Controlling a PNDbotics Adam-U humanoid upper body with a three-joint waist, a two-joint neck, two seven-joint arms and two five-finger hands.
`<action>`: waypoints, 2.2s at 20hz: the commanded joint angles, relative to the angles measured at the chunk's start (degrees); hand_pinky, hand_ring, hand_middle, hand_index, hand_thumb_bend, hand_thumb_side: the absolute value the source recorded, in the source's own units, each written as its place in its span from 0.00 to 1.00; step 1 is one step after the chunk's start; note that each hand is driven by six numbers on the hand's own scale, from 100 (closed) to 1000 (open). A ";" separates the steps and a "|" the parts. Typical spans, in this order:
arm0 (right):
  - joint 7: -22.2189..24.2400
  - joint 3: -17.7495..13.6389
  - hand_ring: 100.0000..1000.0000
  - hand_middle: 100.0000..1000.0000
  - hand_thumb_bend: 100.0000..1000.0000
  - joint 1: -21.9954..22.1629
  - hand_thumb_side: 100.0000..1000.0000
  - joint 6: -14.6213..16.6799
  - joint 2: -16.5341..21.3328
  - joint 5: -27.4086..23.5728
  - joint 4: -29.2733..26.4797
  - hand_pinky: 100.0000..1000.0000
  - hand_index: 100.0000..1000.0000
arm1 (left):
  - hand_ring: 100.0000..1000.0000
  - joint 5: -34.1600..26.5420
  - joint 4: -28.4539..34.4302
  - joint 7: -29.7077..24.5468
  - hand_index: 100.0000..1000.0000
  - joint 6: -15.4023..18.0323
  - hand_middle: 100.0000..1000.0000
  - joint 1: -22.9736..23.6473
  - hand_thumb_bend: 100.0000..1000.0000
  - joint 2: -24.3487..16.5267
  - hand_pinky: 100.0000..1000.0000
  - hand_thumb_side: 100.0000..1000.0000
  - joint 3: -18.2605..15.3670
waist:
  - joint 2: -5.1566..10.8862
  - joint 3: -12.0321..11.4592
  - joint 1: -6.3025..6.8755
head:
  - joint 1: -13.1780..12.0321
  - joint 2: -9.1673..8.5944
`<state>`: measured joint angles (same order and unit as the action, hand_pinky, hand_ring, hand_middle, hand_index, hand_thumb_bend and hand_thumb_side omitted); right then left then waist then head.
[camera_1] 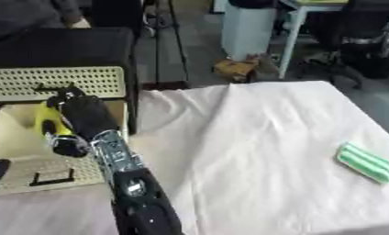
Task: Pick up objects from table and place into drawer.
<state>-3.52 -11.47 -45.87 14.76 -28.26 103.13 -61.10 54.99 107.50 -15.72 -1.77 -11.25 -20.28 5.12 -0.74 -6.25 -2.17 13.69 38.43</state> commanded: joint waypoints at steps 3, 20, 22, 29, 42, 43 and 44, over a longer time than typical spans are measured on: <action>1.32 -0.43 0.97 0.91 0.00 -0.50 0.31 -1.03 -0.91 2.94 -2.25 0.93 0.81 | 0.00 -0.16 1.17 0.17 0.76 0.12 0.00 -0.88 0.42 -0.50 0.00 1.00 -0.35 | 0.37 -0.04 0.45 | -0.06 -0.73; -11.07 2.71 0.83 0.84 0.00 -15.96 0.26 6.93 22.88 -16.26 10.36 0.76 0.80 | 0.00 -0.47 0.65 0.30 0.72 0.17 0.06 -0.35 0.42 -1.38 0.00 1.00 -0.64 | 1.41 0.02 -0.64 | -0.61 -0.99; -12.55 3.63 0.83 0.85 0.00 -17.40 0.25 7.83 27.47 -17.18 14.12 0.75 0.81 | 0.00 -0.39 0.64 0.36 0.71 0.14 0.09 -0.13 0.42 -1.69 0.00 1.00 -0.76 | 1.55 0.16 -0.92 | -0.83 -0.97; -16.60 2.90 0.83 0.85 0.00 -16.84 0.25 7.15 39.34 -20.10 20.54 0.75 0.81 | 0.07 -0.07 0.48 0.19 0.67 -0.04 0.24 0.91 0.42 -3.18 0.00 1.00 -1.25 | 2.05 1.49 -1.81 | -1.77 -0.18; -14.77 -3.34 0.87 0.83 0.00 -10.73 0.32 -1.19 44.99 -29.19 17.68 0.78 0.81 | 0.23 -17.40 5.64 -8.71 0.60 3.28 0.36 3.65 0.28 -12.85 0.05 1.00 2.52 | 2.30 3.16 -1.39 | -3.48 0.67; -14.60 -3.47 0.87 0.83 0.00 -10.55 0.32 -1.46 44.96 -29.53 17.54 0.78 0.81 | 0.26 -19.53 5.33 -11.20 0.61 3.70 0.39 3.69 0.29 -13.73 0.09 1.00 3.27 | 2.34 3.23 -1.36 | -3.54 0.70; -14.45 -3.55 0.88 0.83 0.00 -10.43 0.32 -1.64 44.94 -29.79 17.41 0.78 0.81 | 0.31 -21.21 4.96 -13.42 0.63 3.97 0.42 3.59 0.30 -14.31 0.13 1.00 3.75 | 2.37 3.27 -1.35 | -3.56 0.74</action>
<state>-18.08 -14.54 -55.26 13.62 14.84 74.29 -42.08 36.42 111.69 -26.80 1.76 -7.18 -32.17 8.40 1.03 -3.10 -3.87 10.30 38.72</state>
